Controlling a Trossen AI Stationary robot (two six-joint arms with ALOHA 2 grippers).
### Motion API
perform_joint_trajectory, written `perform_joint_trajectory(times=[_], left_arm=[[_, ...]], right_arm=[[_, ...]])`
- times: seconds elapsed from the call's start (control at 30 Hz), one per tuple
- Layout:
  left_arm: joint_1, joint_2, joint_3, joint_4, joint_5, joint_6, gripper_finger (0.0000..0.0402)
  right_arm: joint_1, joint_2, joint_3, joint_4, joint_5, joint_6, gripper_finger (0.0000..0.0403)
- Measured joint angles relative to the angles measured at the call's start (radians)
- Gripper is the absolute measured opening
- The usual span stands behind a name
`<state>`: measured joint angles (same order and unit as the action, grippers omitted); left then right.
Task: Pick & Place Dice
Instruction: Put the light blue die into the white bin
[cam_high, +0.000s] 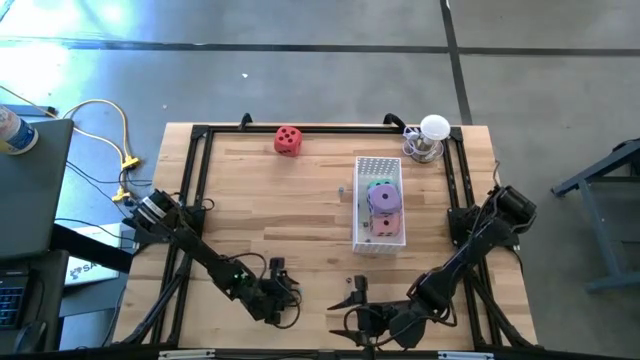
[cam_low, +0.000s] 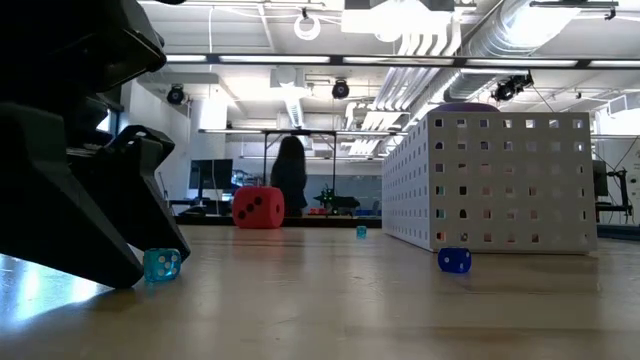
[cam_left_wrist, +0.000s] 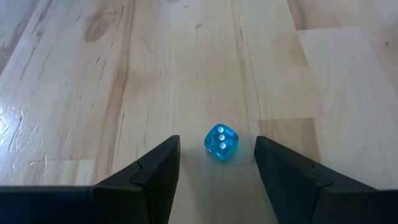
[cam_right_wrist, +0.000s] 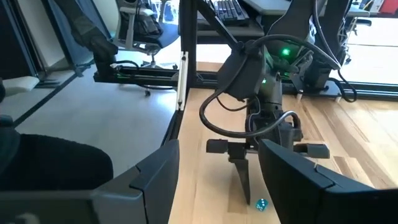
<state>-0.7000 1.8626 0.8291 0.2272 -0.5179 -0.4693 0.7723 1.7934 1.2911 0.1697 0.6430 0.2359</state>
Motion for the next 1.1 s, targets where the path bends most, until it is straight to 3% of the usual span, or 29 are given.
perform_joint_trajectory(times=[0.67, 1.1], left_arm=[[0.003, 0.0, 0.0, 0.0, 0.003, -0.001, 0.0201], [0.002, 0.0, 0.001, 0.002, 0.011, -0.001, 0.0123]], right_arm=[[-0.008, 0.007, 0.0, 0.023, -0.025, -0.001, 0.0211], [-0.008, 0.007, 0.0, 0.022, -0.026, 0.003, 0.0211]])
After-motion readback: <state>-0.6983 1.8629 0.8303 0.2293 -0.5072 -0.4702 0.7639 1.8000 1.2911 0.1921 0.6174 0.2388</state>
